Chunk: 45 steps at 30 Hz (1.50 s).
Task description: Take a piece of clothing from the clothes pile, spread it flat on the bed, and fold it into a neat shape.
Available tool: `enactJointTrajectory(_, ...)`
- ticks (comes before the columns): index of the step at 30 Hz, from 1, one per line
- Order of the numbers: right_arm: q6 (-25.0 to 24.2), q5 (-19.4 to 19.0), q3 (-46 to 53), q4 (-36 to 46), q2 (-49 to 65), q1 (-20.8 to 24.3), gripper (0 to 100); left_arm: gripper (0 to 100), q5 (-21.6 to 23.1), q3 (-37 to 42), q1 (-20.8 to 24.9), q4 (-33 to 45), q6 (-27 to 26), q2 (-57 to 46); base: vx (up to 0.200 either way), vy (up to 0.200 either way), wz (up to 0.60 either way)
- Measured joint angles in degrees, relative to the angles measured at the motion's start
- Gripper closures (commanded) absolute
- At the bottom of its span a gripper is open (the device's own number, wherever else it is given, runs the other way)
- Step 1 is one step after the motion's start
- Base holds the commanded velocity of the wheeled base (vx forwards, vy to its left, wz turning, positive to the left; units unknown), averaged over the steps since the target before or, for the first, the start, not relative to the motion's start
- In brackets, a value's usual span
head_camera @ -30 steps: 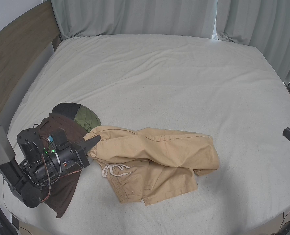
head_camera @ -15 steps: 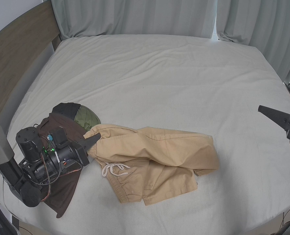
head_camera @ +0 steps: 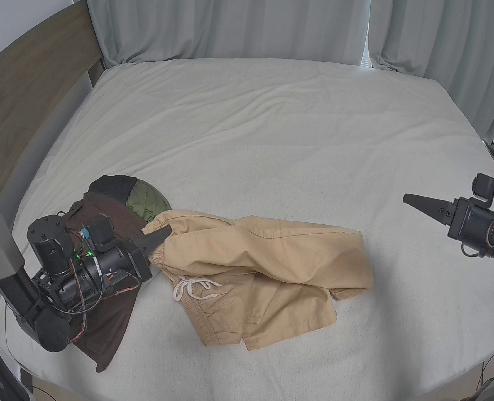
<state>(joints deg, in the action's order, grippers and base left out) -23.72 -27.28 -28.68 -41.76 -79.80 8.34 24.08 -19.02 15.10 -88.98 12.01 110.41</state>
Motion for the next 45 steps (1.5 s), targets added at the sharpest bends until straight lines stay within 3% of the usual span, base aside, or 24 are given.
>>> enactJointTrajectory(7, -5.07, -0.33, 0.68, -6.81, -7.16, -0.84, 0, 100, 0.17, -0.02, 0.0, 0.0, 0.0, 0.04, 0.0, 0.0, 0.0)
enactJointTrajectory(20, -6.16, -1.04, 0.93, -17.58, -19.59, -2.86, 0, 100, 0.35, 0.15, 0.16, 0.0, 0.0, 0.1, 0.0, 0.0, 0.0)
enactJointTrajectory(32, -12.29, -1.21, 0.93, -31.04, -31.91, -3.99, 0, 100, 0.37, -0.33, -0.28, 0.0, -0.05, 0.61, 0.0, 0.0, 0.0)
enactJointTrajectory(40, -12.9, -1.65, 1.04, -32.13, -38.32, -3.8, 0, 100, 0.37, -0.5, -0.52, 0.0, -0.07, 0.78, 0.0, 0.0, 0.0)
enactJointTrajectory(45, -15.91, -2.79, 0.79, -33.61, -41.01, -3.6, 0, 100, 0.35, -0.5, -0.5, 0.0, -0.13, 0.8, 0.0, 0.0, 0.0)
